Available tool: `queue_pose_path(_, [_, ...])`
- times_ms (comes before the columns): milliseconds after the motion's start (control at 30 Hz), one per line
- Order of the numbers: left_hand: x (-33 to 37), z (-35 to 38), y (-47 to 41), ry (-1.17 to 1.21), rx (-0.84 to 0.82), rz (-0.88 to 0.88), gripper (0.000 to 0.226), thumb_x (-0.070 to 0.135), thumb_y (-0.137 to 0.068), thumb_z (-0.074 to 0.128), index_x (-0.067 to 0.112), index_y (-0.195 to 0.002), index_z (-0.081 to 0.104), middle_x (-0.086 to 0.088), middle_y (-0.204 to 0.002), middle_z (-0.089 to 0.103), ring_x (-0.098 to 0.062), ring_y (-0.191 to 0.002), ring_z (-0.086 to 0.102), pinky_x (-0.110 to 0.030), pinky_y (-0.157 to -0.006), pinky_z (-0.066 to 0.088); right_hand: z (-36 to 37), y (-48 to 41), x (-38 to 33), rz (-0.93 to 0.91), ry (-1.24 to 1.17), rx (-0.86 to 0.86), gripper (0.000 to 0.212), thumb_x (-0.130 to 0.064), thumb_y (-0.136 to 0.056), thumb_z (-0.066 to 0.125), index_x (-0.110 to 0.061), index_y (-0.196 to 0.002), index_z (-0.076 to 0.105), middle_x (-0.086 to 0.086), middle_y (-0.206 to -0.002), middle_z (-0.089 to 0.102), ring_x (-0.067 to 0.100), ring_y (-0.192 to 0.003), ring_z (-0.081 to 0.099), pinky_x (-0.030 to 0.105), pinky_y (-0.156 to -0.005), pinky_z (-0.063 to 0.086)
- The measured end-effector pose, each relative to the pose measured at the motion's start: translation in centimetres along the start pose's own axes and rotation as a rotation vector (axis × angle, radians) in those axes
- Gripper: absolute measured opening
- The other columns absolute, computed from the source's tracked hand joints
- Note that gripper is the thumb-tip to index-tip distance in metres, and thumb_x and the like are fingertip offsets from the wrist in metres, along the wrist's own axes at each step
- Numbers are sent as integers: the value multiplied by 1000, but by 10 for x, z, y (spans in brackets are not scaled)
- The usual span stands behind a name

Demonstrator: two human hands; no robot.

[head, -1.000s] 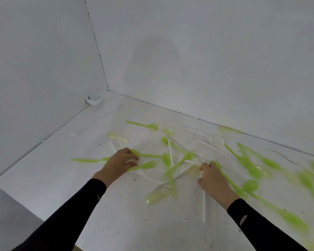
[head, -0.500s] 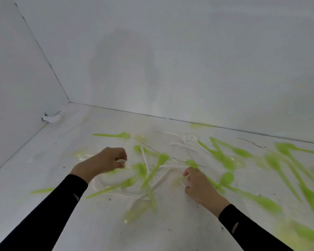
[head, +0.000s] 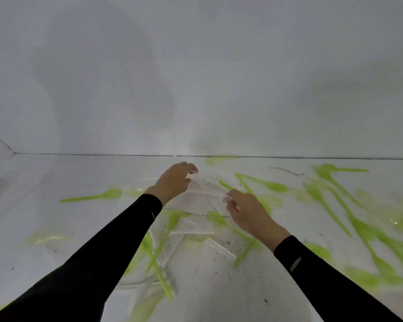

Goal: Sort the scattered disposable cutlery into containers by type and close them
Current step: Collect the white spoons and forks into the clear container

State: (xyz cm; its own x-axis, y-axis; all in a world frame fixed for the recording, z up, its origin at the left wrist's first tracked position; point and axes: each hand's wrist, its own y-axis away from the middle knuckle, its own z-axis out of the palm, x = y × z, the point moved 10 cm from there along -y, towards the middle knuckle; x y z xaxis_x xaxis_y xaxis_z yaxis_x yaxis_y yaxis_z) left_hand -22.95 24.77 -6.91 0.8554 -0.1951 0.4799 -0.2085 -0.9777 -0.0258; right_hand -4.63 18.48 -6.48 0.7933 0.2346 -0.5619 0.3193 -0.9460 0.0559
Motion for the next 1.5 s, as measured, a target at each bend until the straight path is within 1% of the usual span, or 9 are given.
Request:
queue_pose_path(133, [-12,17,-12,-38,-62,-29,31,9,-88,64,13,-118,62,-5,-114,61,-21,-107,60,-31,-90,46,0,-40,-10,19,-3,42,23,-20,-99,45,-11,-120,51,8,-99,52,30,-87,57,31,-66,36])
queue_pose_path(233, [-16,18,-11,-31,-20,-28,25,12,-89,65,11,-114,65,-5,-108,62,-21,-101,62,-30,-85,47,21,-60,-14,73,106,13,54,-44,-94,56,-14,-135,41,6,-126,42,27,-103,58,34,-79,48])
queue_pose_path(333, [-25,17,-4,13,21,-59,32,24,-88,70,13,-118,64,-1,-109,59,-14,-100,60,-30,-84,48,42,-71,-13,127,213,-27,70,-51,-88,61,-12,-140,34,8,-132,36,26,-112,53,35,-83,49])
queue_pose_path(767, [-40,-11,16,-95,42,-68,19,21,-93,62,8,-106,62,-7,-97,63,-29,-93,55,-39,-83,45,25,-58,12,85,171,-34,28,-25,-99,47,-16,-126,49,3,-116,57,24,-105,57,29,-73,38])
queue_pose_path(933, [-44,-40,42,138,75,-222,15,10,-94,59,9,-102,47,-3,-85,62,-26,-76,56,-26,-58,36,26,-44,14,57,132,-111,27,-25,-101,46,-17,-124,57,3,-118,56,22,-109,56,27,-82,39])
queue_pose_path(1067, [-26,-64,71,394,150,-322,26,36,-95,62,15,-87,48,7,-78,71,-11,-64,52,-23,-62,40,8,-33,7,60,20,-51,18,-28,-100,49,-11,-95,52,4,-91,61,27,-87,58,34,-68,40])
queue_pose_path(1200, [0,-79,104,787,302,-367,28,37,-99,53,11,-93,45,0,-68,67,-14,-55,51,-26,-61,42,-18,-13,-25,2,-305,-21,17,-32,-98,54,-16,-92,57,-3,-78,72,0,-66,60,16,-58,41])
queue_pose_path(1367, [24,-65,137,1252,293,-362,20,8,-104,39,6,-122,48,-15,-118,68,-31,-100,70,-36,-80,59,-23,30,-73,-39,-625,-193,28,-37,-97,58,-9,-93,62,-3,-75,72,5,-67,65,18,-63,45])
queue_pose_path(1500, [32,-60,166,1464,476,-421,25,15,-98,56,-5,-112,57,-15,-111,69,-26,-93,72,-32,-73,60,-7,66,-94,-59,-725,-391,31,-40,-95,60,-10,-100,63,-2,-78,71,8,-71,64,22,-63,47])
